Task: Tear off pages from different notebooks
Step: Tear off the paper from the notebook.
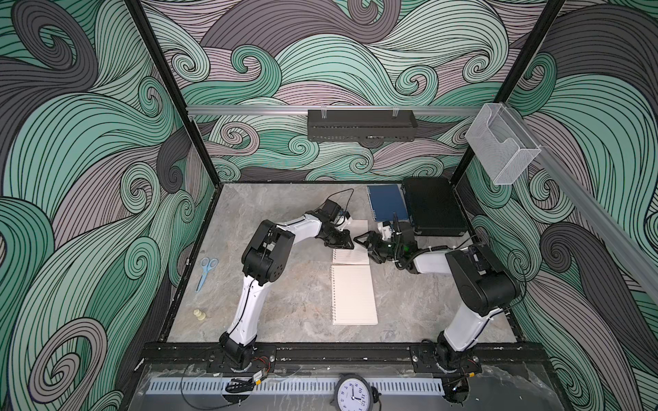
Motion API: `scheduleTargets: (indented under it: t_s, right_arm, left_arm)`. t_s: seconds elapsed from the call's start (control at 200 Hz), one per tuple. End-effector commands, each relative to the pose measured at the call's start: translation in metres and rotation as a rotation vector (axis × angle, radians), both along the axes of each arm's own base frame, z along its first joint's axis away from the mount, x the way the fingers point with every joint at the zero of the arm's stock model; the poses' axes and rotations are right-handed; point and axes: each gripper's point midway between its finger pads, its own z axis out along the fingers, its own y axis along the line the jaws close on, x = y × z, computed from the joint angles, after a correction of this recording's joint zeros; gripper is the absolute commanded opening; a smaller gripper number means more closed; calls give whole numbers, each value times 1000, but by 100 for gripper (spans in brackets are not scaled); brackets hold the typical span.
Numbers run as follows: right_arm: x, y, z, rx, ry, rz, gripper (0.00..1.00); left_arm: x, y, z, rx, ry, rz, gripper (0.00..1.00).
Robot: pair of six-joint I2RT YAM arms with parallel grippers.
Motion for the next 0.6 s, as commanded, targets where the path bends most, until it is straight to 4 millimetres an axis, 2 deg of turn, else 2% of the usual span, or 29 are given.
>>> scheduleTargets:
  t_s: [0.0, 0.32, 0.595]
  right_arm:
    - [3, 0, -3, -19, 13, -8, 83]
    - [15, -1, -21, -40, 52, -25, 83]
    - [33, -8, -24, -80, 25, 7, 80]
  left_arm:
    - [-27, 22, -42, 112, 136, 9, 17]
    - [-28, 21, -42, 102, 135, 1, 13]
    - [-27, 23, -47, 121, 125, -1, 13]
